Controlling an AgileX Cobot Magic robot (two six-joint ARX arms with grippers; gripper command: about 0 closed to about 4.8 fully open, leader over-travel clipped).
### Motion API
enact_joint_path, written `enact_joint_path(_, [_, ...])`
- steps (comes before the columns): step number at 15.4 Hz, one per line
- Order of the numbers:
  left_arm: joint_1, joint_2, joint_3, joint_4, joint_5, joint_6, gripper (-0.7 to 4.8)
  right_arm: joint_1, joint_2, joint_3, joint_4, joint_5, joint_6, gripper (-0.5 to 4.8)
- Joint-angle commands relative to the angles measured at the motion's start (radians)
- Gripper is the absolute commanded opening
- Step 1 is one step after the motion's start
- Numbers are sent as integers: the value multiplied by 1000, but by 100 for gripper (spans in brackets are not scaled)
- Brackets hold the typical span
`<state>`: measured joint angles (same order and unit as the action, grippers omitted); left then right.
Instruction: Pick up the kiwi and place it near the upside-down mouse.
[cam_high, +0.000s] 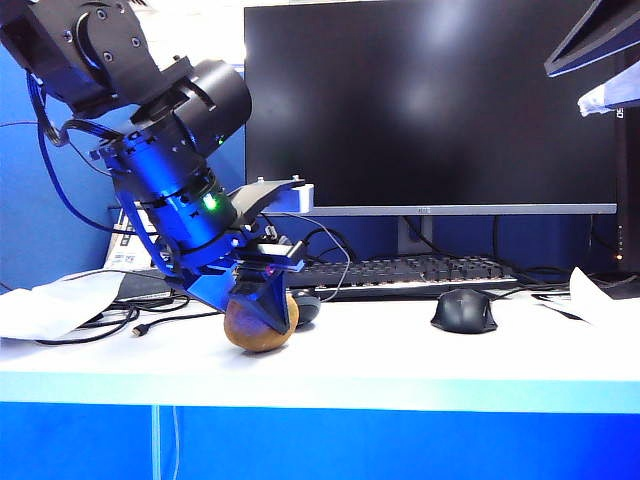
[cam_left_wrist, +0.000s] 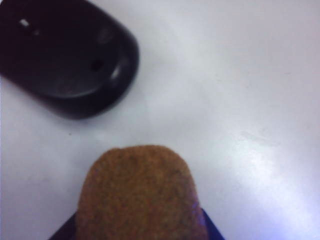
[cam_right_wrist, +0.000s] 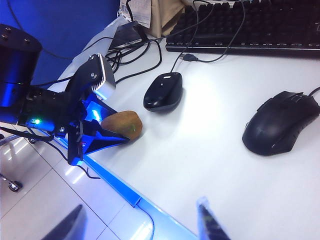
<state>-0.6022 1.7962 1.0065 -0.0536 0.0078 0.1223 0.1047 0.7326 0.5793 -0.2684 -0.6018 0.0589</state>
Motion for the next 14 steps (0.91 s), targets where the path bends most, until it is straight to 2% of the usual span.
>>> enact_joint_path(1, [0,-3,2,-10,-8,-1,54,10,0,4,6,-3,-3,284])
enact_joint_path(3, [0,-4,2,-10,-8,-3,262,11,5,4,-4,-3,-4,284])
enact_joint_path(4, [0,-4,2,-10,-8,-3,303,11,11,4,-8,-2,-4,284])
enact_joint_path(5, [0,-5,3,-11,-8,-3,322,11,11,4,-12,1,-7,284])
enact_joint_path(6, [0,-6,3,-11,-16,-3,381,11,11,4,-11,7,-8,284])
enact_joint_path(7, [0,-16,5,-13,-65,-6,475,11,11,4,-11,31,-9,284])
enact_joint_path(11, [0,-115,5,-10,-101,-6,479,9,11,4,10,80,-43,284])
enact_joint_path(12, [0,-142,5,-28,-103,-31,479,9,11,4,11,97,-56,284])
enact_joint_path(13, [0,-184,5,-71,-112,-92,479,9,11,4,11,121,-67,284])
enact_joint_path(14, [1,-240,2,-120,-116,-171,436,9,11,4,11,133,-68,284])
